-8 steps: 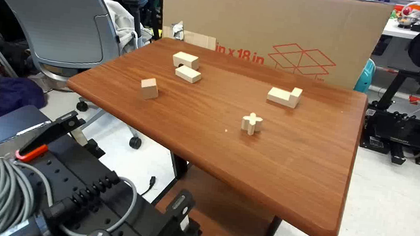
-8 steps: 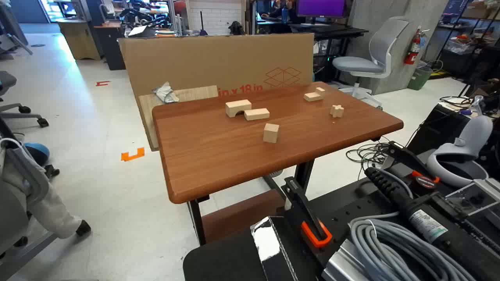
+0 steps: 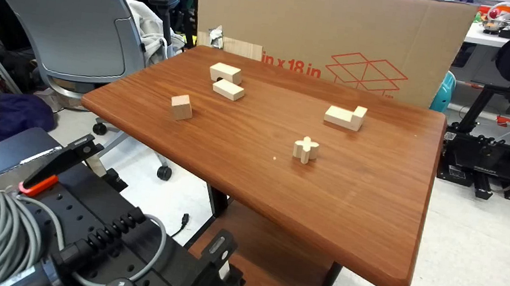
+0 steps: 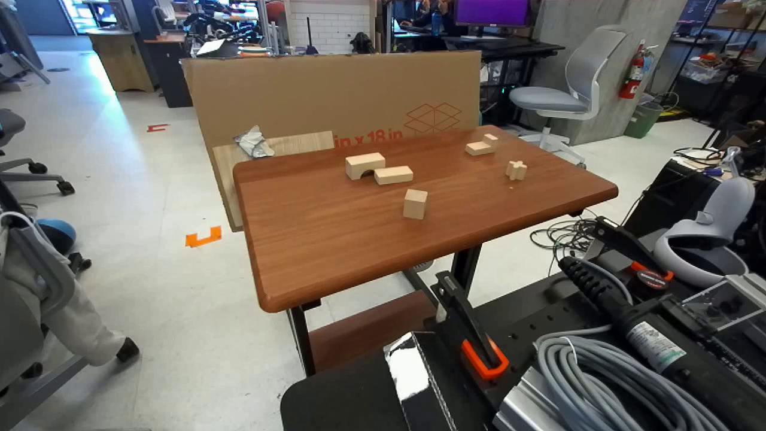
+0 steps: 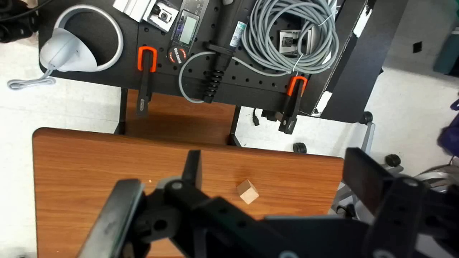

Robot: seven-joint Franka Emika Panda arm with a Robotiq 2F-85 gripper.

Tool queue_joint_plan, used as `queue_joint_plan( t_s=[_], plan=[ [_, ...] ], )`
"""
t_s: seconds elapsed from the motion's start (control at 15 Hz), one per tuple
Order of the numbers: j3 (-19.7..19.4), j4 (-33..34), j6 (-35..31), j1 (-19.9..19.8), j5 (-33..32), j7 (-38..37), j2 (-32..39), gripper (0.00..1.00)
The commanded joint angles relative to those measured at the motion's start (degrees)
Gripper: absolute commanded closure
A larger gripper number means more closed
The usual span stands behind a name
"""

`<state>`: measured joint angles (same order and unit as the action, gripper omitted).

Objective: Put the rectangular block on top of the rectangular block with an arch

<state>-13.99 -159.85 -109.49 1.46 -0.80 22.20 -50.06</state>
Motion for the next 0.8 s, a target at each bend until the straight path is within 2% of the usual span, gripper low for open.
queue_joint_plan(
  t_s=[0.0, 0.13, 0.47, 0.73],
  plan=[
    [0.6, 0.1, 0.1, -0.6, 0.5, 0.4, 0.1, 0.00],
    [0.6, 0.1, 0.1, -0.6, 0.5, 0.4, 0.1, 0.00],
    [4.1, 7.1, -10.4, 1.3, 3.9, -8.8, 14.1, 0.00],
    [6.0, 13.4, -18.7, 2.7, 8.3, -11.4, 25.1, 0.00]
  ],
)
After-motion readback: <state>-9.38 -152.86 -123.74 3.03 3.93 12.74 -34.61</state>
